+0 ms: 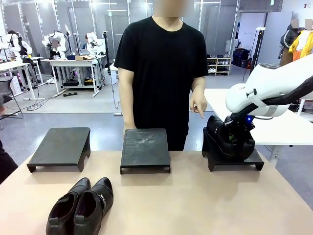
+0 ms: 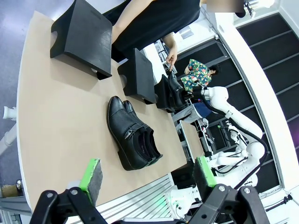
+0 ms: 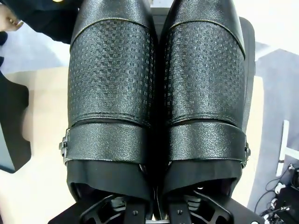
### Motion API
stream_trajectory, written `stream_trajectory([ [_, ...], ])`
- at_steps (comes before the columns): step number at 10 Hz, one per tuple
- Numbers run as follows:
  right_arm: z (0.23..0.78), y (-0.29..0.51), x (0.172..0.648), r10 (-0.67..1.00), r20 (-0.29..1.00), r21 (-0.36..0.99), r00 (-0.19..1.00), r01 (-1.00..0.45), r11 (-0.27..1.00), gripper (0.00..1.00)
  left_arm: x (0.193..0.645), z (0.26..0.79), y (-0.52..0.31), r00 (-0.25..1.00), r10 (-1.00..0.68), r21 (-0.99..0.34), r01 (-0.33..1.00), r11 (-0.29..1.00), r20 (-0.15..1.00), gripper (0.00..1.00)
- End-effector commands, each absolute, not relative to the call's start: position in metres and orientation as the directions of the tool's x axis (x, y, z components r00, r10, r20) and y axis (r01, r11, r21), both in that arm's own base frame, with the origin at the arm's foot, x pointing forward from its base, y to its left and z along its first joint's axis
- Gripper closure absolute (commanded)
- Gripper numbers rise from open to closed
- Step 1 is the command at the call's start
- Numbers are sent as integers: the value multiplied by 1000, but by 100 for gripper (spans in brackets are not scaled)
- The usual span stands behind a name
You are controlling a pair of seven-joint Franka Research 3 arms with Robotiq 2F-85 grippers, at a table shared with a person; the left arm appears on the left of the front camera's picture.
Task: Place the shoes on the stand as instructed by the person.
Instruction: Pick up one pair of Shoes and place it on the Shoes Stand indicated by the person.
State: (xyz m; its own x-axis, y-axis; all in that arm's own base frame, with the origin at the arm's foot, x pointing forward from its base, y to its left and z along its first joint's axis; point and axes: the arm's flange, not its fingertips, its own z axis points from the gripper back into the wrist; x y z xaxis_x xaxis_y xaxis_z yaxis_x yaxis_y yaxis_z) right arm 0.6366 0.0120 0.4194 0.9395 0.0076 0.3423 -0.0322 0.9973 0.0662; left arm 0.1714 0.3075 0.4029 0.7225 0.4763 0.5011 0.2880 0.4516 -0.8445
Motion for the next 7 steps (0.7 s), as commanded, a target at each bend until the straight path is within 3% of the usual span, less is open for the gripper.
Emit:
stream_trajectory([
  [1, 416, 14, 640, 10, 364, 42, 931, -27, 999, 89, 173, 404, 312, 708, 477, -837, 313, 448, 520, 0],
  [6, 404, 17, 642, 7, 383, 61, 924, -33, 998, 89, 173, 404, 312, 708, 477, -837, 313, 448, 520, 0],
  [7, 403, 18, 641, 6, 386, 63, 922, -32, 997, 77, 173, 404, 312, 708, 477, -837, 313, 448, 520, 0],
])
